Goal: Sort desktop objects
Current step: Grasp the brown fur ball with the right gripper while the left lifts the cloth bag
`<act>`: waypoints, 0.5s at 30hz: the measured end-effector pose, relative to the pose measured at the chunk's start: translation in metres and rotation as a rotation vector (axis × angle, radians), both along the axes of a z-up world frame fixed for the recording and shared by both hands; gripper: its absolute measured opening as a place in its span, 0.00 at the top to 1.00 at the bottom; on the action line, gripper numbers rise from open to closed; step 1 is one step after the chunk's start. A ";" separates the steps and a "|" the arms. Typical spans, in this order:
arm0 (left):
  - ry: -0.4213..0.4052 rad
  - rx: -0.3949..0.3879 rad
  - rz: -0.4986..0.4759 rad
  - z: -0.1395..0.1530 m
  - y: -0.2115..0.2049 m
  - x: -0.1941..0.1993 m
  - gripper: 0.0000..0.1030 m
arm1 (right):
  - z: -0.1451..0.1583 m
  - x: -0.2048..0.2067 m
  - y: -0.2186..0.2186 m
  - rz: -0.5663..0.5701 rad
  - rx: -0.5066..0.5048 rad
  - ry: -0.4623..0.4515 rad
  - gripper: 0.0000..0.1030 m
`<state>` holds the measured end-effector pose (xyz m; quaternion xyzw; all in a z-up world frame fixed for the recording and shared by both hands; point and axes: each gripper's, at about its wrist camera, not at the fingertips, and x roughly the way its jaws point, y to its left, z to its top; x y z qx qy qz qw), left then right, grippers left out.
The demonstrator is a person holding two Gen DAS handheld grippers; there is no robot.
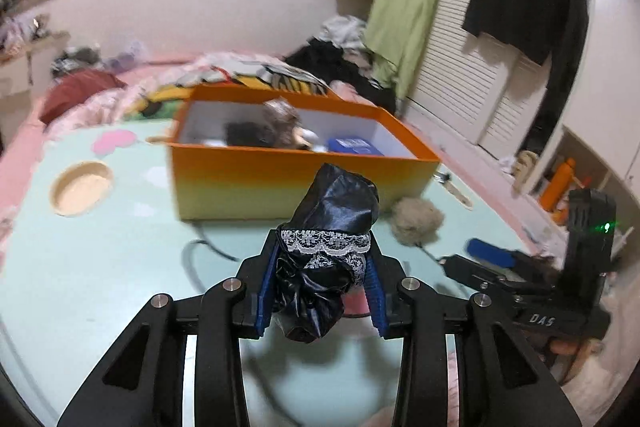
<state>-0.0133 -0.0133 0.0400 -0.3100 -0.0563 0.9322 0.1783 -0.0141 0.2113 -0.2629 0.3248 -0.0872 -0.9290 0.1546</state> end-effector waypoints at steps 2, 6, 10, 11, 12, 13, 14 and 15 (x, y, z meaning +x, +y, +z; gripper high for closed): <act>0.013 -0.017 0.015 0.001 -0.004 0.003 0.62 | 0.003 -0.007 -0.006 -0.004 0.040 -0.015 0.16; 0.013 -0.007 0.013 0.003 -0.011 0.009 0.62 | 0.015 -0.028 -0.020 -0.032 0.117 -0.025 0.15; 0.020 -0.013 0.003 0.004 -0.010 0.014 0.62 | 0.017 -0.059 -0.035 -0.050 0.212 -0.072 0.15; 0.021 -0.013 0.002 0.005 -0.010 0.014 0.62 | 0.012 -0.065 -0.038 -0.028 0.219 -0.099 0.29; 0.021 -0.015 0.002 0.005 -0.009 0.015 0.62 | 0.007 -0.067 -0.039 -0.008 0.219 -0.120 0.51; 0.021 -0.015 0.003 0.005 -0.009 0.015 0.62 | 0.003 -0.067 -0.038 0.002 0.221 -0.125 0.60; 0.021 -0.014 0.004 0.005 -0.010 0.015 0.62 | 0.003 -0.060 -0.037 0.005 0.209 -0.087 0.61; 0.021 -0.013 0.007 0.005 -0.011 0.015 0.62 | 0.003 -0.053 -0.034 0.028 0.187 -0.067 0.61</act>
